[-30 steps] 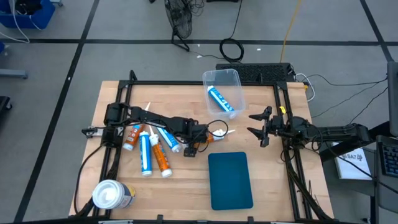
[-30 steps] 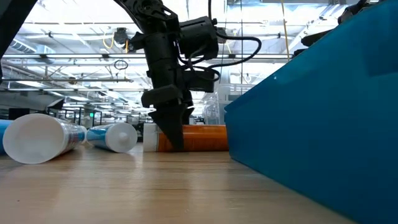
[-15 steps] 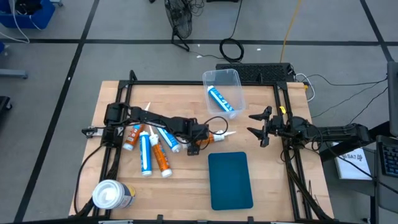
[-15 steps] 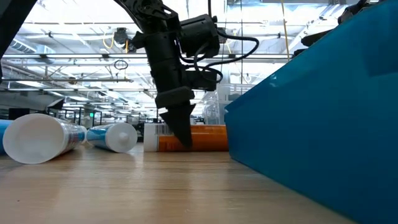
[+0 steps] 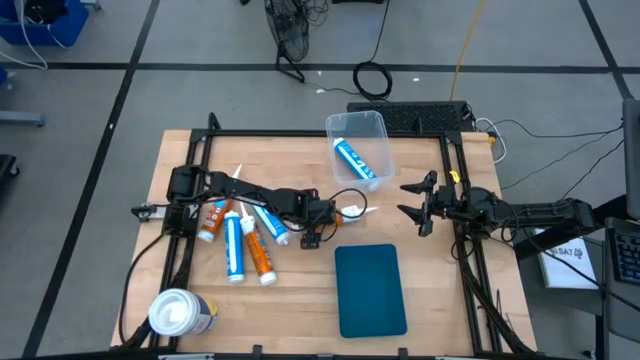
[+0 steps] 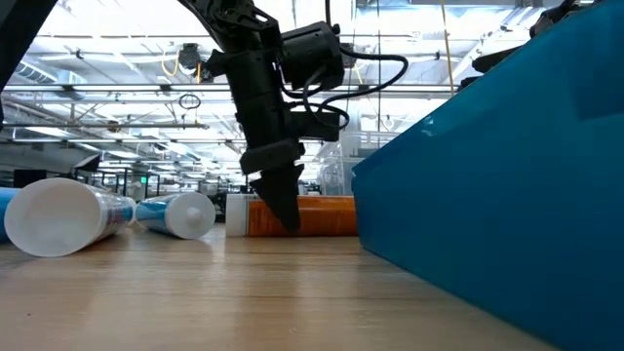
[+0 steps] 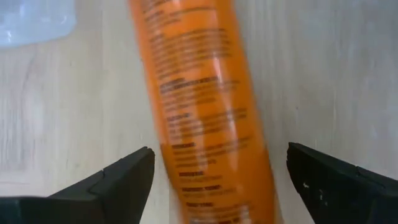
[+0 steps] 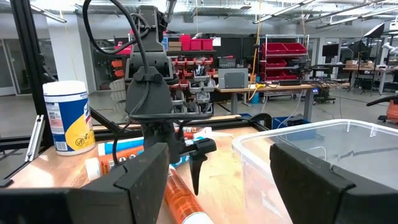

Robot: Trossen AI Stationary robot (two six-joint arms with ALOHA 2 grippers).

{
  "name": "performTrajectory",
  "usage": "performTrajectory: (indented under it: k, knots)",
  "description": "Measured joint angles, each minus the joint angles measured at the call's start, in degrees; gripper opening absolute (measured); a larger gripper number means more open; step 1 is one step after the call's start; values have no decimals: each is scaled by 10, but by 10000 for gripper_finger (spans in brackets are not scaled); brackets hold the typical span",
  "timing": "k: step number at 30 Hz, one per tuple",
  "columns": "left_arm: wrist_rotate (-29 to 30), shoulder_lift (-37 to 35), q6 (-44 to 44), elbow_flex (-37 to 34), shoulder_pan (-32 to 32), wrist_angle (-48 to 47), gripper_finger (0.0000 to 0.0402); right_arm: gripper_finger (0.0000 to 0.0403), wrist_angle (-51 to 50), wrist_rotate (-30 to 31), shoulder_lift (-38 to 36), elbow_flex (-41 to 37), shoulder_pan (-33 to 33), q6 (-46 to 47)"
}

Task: Sort silicone sealant tubes
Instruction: Put the right orange sealant into the blue bin

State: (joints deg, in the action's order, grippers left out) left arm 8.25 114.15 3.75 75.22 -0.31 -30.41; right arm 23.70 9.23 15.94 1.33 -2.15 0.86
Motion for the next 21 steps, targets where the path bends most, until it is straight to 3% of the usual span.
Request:
performTrajectory:
  k: [9,15,21]
  knots:
    - [30,0,0,-8,-6,-9,214,258,0,0,0,0,0,0]
    - [36,0,4,-6,-8,-25,213,258,0,0,0,0,0,0]
    - [102,-4,12,18,-24,-97,213,258,0,0,0,0,0,0]
